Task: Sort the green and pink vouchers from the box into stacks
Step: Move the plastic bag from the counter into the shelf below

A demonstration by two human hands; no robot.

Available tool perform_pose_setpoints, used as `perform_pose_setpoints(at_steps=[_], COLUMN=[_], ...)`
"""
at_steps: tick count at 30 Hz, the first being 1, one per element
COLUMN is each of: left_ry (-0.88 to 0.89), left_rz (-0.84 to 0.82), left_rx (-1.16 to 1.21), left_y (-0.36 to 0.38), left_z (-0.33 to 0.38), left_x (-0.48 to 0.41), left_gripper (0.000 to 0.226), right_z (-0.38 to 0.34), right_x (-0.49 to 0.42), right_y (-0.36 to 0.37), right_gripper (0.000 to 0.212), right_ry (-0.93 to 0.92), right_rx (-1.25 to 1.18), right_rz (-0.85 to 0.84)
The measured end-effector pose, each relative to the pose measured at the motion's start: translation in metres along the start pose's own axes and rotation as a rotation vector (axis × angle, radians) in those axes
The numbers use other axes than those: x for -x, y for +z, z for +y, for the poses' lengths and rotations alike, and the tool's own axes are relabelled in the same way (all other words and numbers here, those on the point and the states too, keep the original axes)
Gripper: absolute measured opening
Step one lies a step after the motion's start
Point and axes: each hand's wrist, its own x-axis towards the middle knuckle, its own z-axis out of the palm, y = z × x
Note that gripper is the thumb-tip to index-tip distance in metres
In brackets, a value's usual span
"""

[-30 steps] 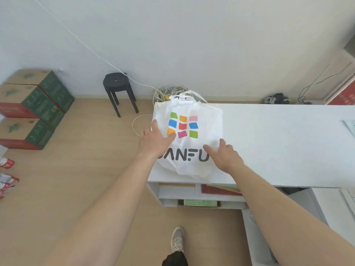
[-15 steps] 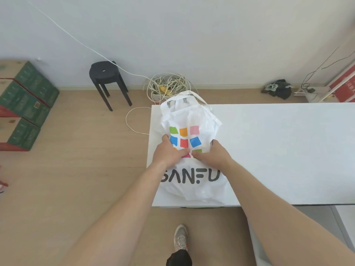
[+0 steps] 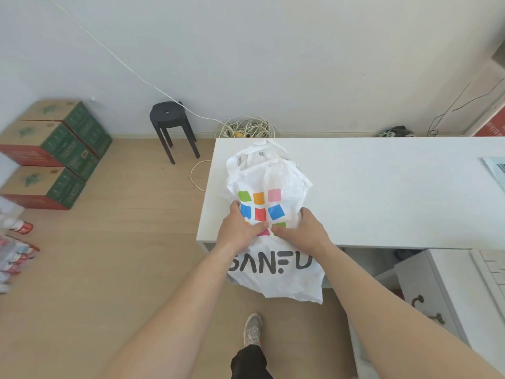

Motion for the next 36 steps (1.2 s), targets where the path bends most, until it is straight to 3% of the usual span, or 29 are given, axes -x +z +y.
perform_pose_setpoints(at_steps=[8, 12, 21, 29, 36], left_ry=[0.002, 0.002, -0.009, -0.034, -0.033], left_rz=[0.055, 0.044, -0.033, -0.102, -0.116], left_rx=[0.043, 0.04, 0.079, 0.102, 0.131], left_y=[0.041, 0.05, 0.059, 0.046, 0.074], left_z=[-0.034, -0.06, -0.12, -0.182, -0.208], left_x=[0.143, 0.19, 0.266, 0.278, 0.206], left_gripper=[0.073, 0.081, 0.069, 0.066, 0.065], right_z=[0.067, 0.092, 0.139, 0.15, 0.17], right_x=[0.13, 0.179, 0.248, 0.268, 0.203], right_y=[-0.012, -0.004, 0.042, 0.099, 0.118], right_gripper=[0.085, 0.086, 0.101, 0.099, 0.099], right_ry=[-0.097, -0.071, 0.077, 0.136, 0.138], right_rx=[-0.012, -0.039, -0.092, -0.082, -0.082], right_rz=[-0.059, -0.097, -0.172, -0.178, -0.113])
